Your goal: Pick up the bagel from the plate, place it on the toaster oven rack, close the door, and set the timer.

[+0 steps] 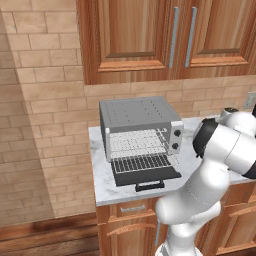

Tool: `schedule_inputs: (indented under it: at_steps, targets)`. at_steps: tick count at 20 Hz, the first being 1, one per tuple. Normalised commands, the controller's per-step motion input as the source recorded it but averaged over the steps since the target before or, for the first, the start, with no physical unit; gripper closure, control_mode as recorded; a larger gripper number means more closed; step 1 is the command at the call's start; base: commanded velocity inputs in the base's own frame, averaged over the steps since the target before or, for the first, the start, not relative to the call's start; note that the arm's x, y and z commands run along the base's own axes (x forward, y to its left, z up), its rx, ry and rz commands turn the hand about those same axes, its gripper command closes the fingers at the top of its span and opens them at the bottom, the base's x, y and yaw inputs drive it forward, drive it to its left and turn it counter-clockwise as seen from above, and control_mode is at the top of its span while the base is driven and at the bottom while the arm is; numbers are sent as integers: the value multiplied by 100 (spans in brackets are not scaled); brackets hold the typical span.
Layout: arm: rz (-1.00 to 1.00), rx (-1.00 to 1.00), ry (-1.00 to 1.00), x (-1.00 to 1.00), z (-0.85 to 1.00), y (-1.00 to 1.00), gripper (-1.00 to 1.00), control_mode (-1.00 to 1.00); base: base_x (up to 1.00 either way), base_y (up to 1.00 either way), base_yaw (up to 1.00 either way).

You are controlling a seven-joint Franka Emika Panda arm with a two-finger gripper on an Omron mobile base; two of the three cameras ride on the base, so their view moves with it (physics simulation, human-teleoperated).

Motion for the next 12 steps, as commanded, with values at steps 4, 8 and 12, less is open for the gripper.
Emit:
schedule_inputs:
  at_steps: [4,8,12]
  targets:
    - [5,0,0,11,-7,-1,-100,-100,0,0,0]
    - [9,0,0,16,0,0,-100,-100,0,0,0]
    - [10,0,0,13,-3,0,-100,-100,0,0,0]
